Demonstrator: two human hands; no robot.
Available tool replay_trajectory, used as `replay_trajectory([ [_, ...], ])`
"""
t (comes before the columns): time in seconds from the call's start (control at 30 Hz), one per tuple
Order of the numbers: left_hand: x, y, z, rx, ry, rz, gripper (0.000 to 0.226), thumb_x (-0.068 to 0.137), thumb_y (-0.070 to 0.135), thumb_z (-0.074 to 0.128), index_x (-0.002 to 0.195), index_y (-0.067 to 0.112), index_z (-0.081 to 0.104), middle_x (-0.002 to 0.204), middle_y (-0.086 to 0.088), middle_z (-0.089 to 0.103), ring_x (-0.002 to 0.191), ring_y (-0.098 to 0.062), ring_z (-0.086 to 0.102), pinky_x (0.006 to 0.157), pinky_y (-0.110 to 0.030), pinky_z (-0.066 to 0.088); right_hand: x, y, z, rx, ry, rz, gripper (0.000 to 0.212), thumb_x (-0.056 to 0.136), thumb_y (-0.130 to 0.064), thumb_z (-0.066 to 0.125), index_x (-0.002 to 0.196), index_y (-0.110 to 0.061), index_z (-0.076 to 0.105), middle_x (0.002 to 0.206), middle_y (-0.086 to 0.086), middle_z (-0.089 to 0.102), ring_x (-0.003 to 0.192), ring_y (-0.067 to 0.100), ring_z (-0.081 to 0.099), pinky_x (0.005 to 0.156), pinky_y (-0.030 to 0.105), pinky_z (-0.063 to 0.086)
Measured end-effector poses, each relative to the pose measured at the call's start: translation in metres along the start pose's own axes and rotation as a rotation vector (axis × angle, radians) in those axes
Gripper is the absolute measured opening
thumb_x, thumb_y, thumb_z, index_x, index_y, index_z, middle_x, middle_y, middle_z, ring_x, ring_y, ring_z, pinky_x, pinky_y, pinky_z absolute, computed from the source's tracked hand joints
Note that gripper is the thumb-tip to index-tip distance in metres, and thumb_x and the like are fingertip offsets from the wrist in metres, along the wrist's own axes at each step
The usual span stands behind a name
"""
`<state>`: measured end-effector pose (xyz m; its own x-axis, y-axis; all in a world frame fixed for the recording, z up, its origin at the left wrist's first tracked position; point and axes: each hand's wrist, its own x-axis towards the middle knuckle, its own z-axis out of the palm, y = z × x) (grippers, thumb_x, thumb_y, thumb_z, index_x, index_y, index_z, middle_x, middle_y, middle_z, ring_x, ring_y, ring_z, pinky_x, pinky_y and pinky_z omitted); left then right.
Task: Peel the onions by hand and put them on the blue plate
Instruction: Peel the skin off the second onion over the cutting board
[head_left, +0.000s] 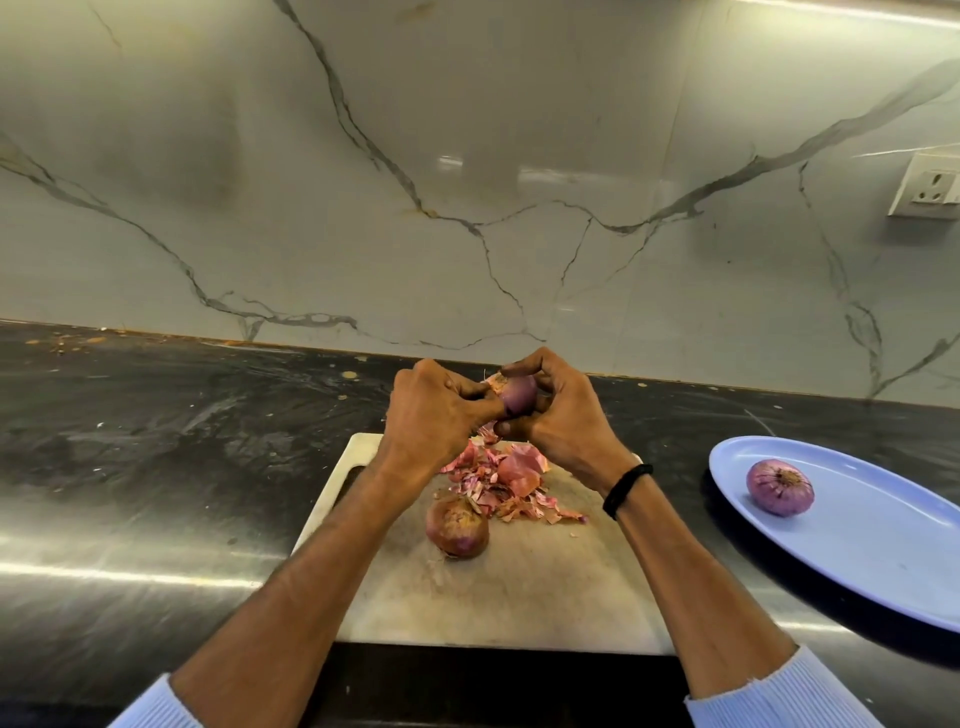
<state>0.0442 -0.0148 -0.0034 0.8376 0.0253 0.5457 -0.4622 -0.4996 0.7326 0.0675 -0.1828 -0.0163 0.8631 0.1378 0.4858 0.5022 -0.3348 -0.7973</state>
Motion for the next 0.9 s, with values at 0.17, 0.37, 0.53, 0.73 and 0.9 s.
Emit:
replay_trajectory([
  [0.17, 0.0004, -0.0046, -0.0009, 0.027, 0.071, 0.07, 0.006, 0.085, 0.014, 0.077, 0.089, 0.011, 0.08, 0.069, -0.001, 0.074, 0.055, -0.008, 0.068, 0.057, -0.034, 0.06, -0.0007, -0.0003, 0.0032, 0.002, -0.005, 0.004, 0.057, 0.065, 0.007, 0.088, 0.108, -0.017, 0.06, 0.116, 0.006, 0.065, 0.104, 0.021, 0.068, 0.082, 0.04, 0.062],
  [0.37, 0.0027, -0.0021, -0.0073, -0.083, -0.03, 0.014, 0.023, 0.085, 0.023, 0.077, 0.106, 0.015, 0.078, 0.088, 0.001, 0.078, 0.071, -0.005, 0.072, 0.068, -0.026, 0.062, 0.0021, -0.0005, -0.001, 0.008, 0.01, 0.01, 0.059, 0.065, 0.002, 0.089, 0.108, -0.023, 0.058, 0.116, 0.004, 0.065, 0.107, 0.022, 0.067, 0.082, 0.042, 0.061],
  [0.53, 0.0062, -0.003, -0.0076, -0.07, -0.113, -0.03, 0.022, 0.083, 0.024, 0.078, 0.104, 0.016, 0.078, 0.09, 0.0, 0.078, 0.074, -0.006, 0.072, 0.071, -0.026, 0.062, 0.0012, -0.0019, -0.0024, -0.101, 0.017, -0.002, 0.06, 0.063, 0.001, 0.09, 0.108, -0.022, 0.057, 0.116, 0.001, 0.063, 0.106, 0.019, 0.065, 0.082, 0.035, 0.062],
  [0.73, 0.0054, -0.0023, -0.0054, -0.079, -0.072, -0.092, 0.022, 0.079, 0.024, 0.082, 0.098, 0.015, 0.079, 0.08, 0.002, 0.076, 0.071, -0.019, 0.073, 0.067, -0.041, 0.063, -0.0017, -0.004, 0.0015, -0.156, 0.023, -0.047, 0.058, 0.065, 0.005, 0.087, 0.103, -0.025, 0.055, 0.114, 0.001, 0.062, 0.099, 0.012, 0.065, 0.072, 0.017, 0.058],
  [0.9, 0.0006, -0.0003, 0.0013, -0.063, -0.002, -0.053, 0.023, 0.075, 0.026, 0.085, 0.094, 0.014, 0.08, 0.075, 0.001, 0.076, 0.067, -0.018, 0.073, 0.063, -0.036, 0.062, -0.0021, -0.002, 0.0036, -0.193, 0.029, -0.069, 0.058, 0.065, 0.003, 0.088, 0.104, -0.022, 0.054, 0.111, 0.0, 0.062, 0.096, 0.009, 0.064, 0.072, 0.015, 0.056],
])
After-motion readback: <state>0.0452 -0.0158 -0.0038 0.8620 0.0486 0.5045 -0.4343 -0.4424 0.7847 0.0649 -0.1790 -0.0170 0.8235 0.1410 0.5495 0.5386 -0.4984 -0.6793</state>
